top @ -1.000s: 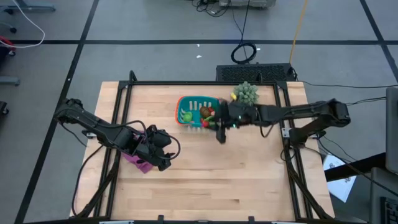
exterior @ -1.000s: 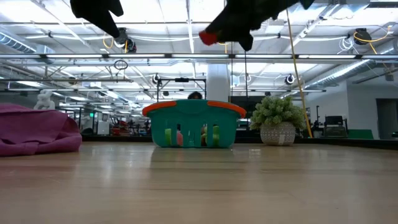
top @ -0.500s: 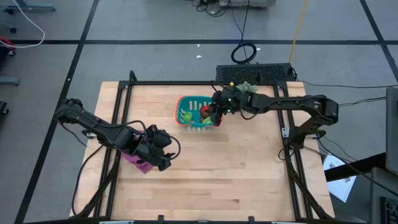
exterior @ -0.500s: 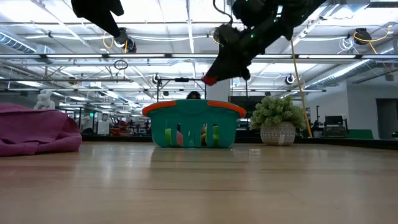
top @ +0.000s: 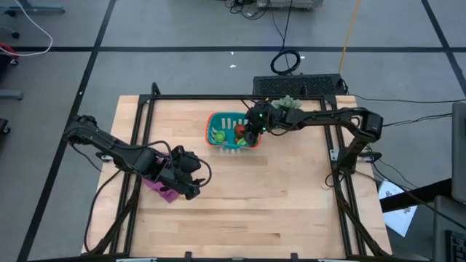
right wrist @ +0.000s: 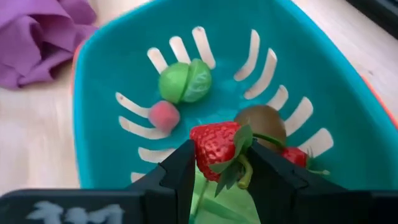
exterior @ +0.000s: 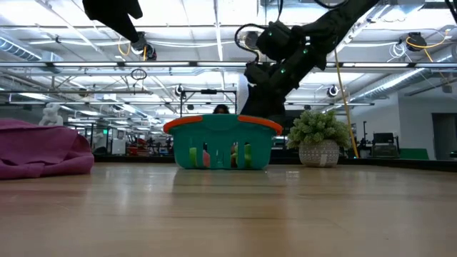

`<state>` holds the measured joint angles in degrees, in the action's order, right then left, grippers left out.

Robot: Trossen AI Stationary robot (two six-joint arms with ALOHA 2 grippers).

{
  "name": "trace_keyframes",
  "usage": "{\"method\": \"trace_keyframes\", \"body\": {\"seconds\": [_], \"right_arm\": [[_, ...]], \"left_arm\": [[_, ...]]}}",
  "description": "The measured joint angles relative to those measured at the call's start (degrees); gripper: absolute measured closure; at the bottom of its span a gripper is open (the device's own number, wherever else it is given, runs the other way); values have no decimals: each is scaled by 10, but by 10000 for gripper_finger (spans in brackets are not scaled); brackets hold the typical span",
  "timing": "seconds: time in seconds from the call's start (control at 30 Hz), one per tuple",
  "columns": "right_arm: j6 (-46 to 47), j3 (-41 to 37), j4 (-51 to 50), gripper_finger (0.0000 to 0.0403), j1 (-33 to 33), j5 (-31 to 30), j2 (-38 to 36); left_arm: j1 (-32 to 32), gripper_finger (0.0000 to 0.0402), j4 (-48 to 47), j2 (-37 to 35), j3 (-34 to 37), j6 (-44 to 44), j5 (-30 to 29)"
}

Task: Pick and placing Produce into tupperware
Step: Put the red strawberry into the blue basket

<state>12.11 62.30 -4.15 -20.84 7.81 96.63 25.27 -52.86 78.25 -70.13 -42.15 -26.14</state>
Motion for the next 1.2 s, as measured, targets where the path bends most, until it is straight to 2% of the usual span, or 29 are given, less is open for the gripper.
{"method": "trace_keyframes", "body": {"seconds": [0.27,0.7,0.87,1.2], "right_arm": [[-13,0,-4,277,-4,31,2],[-13,0,-10,265,-6,31,2],[-21,0,-11,265,-6,58,2],[-19,0,-40,254,-18,60,2]], "left_arm": [[0,78,0,0,0,0,0],[0,78,0,0,0,0,0],[0,78,0,0,0,0,0],[0,78,0,0,0,0,0]]}}
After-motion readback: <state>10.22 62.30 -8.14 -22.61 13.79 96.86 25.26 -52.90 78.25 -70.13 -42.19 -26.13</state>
